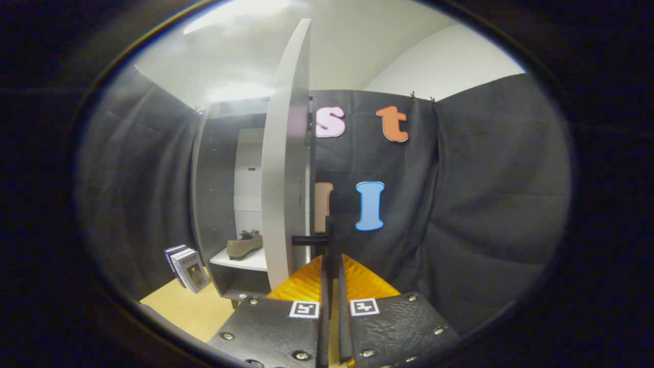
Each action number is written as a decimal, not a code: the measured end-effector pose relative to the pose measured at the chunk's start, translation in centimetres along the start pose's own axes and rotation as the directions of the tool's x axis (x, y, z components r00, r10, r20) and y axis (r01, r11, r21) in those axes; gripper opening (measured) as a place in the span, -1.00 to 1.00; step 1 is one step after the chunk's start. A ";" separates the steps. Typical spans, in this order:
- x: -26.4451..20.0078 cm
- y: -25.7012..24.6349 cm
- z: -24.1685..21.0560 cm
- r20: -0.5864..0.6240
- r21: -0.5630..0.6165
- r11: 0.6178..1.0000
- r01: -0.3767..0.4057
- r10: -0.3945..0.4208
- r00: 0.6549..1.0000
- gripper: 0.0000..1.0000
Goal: Open the shoe cabinet door, grab the shoes and put them into the shoe cabinet, then close the shoe cabinet door.
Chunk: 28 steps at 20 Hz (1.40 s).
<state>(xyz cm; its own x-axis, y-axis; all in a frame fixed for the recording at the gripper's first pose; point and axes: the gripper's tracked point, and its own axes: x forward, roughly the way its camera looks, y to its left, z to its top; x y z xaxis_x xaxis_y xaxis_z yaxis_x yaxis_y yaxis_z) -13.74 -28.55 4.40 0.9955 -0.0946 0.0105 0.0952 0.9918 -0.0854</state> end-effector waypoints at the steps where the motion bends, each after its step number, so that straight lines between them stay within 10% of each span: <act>1: 0.1 -0.2 -0.1 -0.001 0.023 1.000 -0.017 0.017 1.000 -0.84; 9: -1.0 -1.1 -1.2 -0.046 0.013 0.996 -0.091 0.092 0.995 -0.84; 18: -6.0 -2.5 -1.7 -0.046 -0.013 1.000 0.004 -0.005 0.999 -0.84; 28: -7.6 7.6 -7.9 -0.141 0.009 0.989 -0.149 0.149 0.979 -0.84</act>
<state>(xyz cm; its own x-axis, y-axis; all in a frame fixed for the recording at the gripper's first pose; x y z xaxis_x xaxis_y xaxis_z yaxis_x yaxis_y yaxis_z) -20.59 -20.99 -4.23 0.9888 0.0432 -0.1428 -0.0547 0.9955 -0.0772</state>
